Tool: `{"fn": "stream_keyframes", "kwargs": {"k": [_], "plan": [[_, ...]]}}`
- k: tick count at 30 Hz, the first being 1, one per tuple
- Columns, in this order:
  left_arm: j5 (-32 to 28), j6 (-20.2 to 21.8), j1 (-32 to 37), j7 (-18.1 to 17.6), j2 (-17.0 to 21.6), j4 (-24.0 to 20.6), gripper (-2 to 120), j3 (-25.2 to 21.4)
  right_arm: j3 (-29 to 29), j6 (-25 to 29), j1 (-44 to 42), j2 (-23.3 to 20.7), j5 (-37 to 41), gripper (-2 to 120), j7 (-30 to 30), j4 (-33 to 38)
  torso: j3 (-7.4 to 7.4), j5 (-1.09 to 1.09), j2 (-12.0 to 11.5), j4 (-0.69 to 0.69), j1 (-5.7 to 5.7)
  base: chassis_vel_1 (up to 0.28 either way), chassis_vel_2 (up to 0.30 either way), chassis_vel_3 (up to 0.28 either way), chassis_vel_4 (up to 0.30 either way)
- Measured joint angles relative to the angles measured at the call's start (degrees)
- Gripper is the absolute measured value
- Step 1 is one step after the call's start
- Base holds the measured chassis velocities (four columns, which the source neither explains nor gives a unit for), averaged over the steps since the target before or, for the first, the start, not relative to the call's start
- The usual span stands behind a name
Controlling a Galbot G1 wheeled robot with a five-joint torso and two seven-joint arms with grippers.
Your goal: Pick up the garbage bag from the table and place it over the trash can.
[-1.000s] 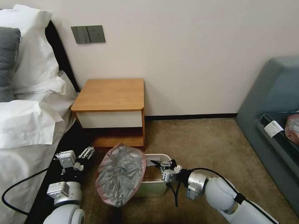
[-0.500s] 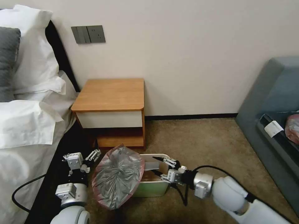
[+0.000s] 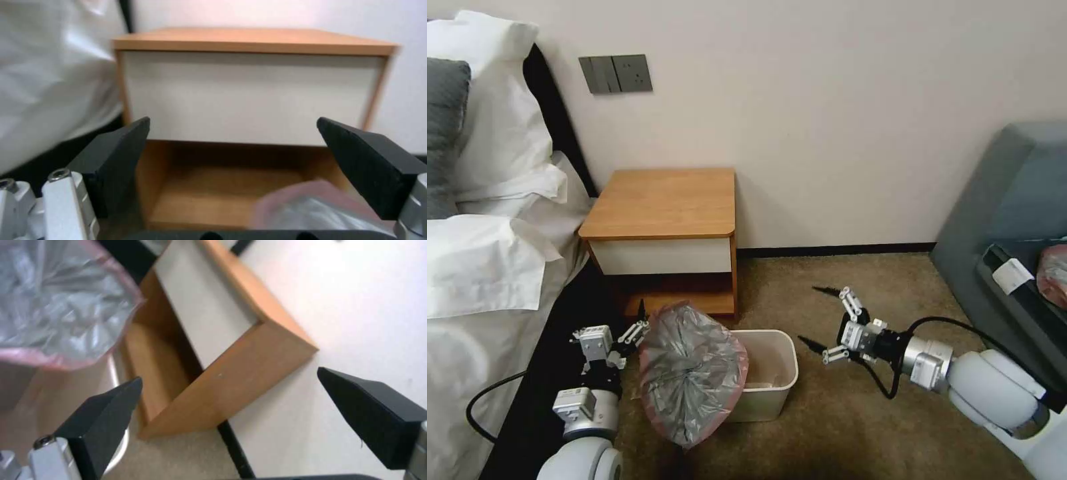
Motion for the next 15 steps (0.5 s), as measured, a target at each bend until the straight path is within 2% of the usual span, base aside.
{"fn": "stream_keyframes", "kwargs": {"k": [2,4,8,9,10,11,13,14,15], "plan": [[-0.9,0.7,0.7,1.1,0.9,-0.9,95,0.2,0.6,0.0,-0.1,1.3,0.3,100,0.4,0.2,0.00,0.01,0.0,0.00,0.00,0.000,0.000,0.000,0.000],[-2.0,2.4,2.0,4.0,2.5,-2.6,94,0.7,0.8,0.3,-0.4,4.3,0.4,100,1.2,0.0,0.00,0.01,0.0,0.00,0.00,0.000,0.000,0.000,0.000],[-3.4,4.4,2.8,5.6,3.3,-3.7,92,1.5,0.7,1.0,-0.6,6.8,-0.1,100,1.4,-0.7,0.00,0.01,0.0,0.00,0.00,0.000,0.000,0.000,0.000],[-5.1,7.7,3.4,5.9,3.8,-4.8,93,2.4,0.6,1.5,-0.8,8.3,-0.3,100,1.4,-1.1,0.00,0.01,0.0,0.00,0.00,0.000,0.000,0.000,0.000],[-7.3,13.6,4.1,5.9,4.5,-6.3,96,3.4,0.5,2.5,-1.2,10.7,-0.7,100,1.4,-2.1,0.00,0.01,0.0,0.00,0.00,0.000,0.000,0.000,0.000],[-7.3,13.6,4.1,5.9,4.5,-6.3,96,3.4,0.5,2.5,-1.2,10.7,-0.7,100,1.4,-2.1,0.00,0.01,0.0,0.00,0.00,0.000,0.000,0.000,0.000],[-8.2,19.6,4.6,5.5,5.2,-7.0,97,3.9,0.5,3.8,-1.4,13.1,-0.6,100,1.4,-3.5,0.00,0.01,0.0,0.00,0.00,0.000,0.000,0.000,0.000],[-8.2,19.6,4.6,5.5,5.2,-7.0,97,3.9,0.5,3.8,-1.4,13.1,-0.6,100,1.4,-3.5,0.00,0.01,0.0,0.00,0.00,0.000,0.000,0.000,0.000],[-9.5,23.3,4.5,4.0,5.4,-6.8,98,4.0,0.5,5.3,-1.3,14.7,-0.2,100,1.4,-5.0,0.00,0.00,0.0,0.00,0.00,0.000,0.000,0.000,0.000]]}}
